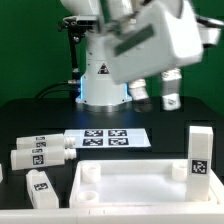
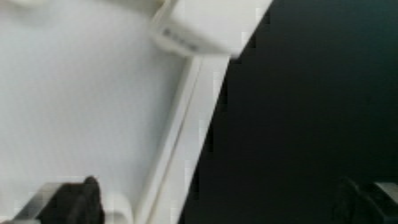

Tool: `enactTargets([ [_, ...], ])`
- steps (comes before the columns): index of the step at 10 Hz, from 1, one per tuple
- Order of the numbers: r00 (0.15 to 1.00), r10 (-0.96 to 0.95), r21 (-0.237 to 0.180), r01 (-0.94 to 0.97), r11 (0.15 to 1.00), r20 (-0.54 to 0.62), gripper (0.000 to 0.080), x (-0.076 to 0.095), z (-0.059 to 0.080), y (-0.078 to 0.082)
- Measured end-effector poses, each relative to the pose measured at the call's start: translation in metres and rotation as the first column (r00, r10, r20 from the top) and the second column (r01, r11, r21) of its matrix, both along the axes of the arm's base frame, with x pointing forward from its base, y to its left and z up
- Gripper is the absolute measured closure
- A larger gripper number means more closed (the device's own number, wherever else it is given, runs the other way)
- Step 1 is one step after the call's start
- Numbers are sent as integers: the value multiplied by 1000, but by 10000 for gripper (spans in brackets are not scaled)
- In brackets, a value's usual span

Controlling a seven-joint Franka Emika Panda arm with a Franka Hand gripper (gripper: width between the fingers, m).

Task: Assemble desk

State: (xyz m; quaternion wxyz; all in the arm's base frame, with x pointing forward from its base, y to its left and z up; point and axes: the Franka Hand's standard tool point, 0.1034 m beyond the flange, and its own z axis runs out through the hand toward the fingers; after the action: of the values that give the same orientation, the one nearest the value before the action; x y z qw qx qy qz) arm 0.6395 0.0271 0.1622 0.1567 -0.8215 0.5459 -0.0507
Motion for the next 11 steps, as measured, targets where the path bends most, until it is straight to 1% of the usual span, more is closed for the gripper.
enactTargets([
  [2, 991, 129, -38, -128, 991, 24, 151, 0, -2, 2],
  [3, 980, 195, -59, -193, 980, 35, 151, 0, -2, 1],
  [4, 972, 231, -70, -228, 971, 41, 151, 0, -2, 1],
  [5, 945, 322, -101, -316, 943, 51, 151, 0, -3, -1],
  [6, 863, 502, -163, -489, 857, 49, 151, -3, -9, -17],
  [7, 780, 626, -220, -607, 764, 19, 151, -6, -16, -32],
  [8, 658, 752, -276, -727, 629, -18, 151, -8, -23, -42],
  [9, 557, 828, -299, -801, 518, -58, 151, -10, -33, -47],
  [10, 508, 859, -304, -830, 468, -67, 151, -10, -36, -50],
  [11, 453, 888, -318, -855, 409, -77, 151, -9, -36, -51],
])
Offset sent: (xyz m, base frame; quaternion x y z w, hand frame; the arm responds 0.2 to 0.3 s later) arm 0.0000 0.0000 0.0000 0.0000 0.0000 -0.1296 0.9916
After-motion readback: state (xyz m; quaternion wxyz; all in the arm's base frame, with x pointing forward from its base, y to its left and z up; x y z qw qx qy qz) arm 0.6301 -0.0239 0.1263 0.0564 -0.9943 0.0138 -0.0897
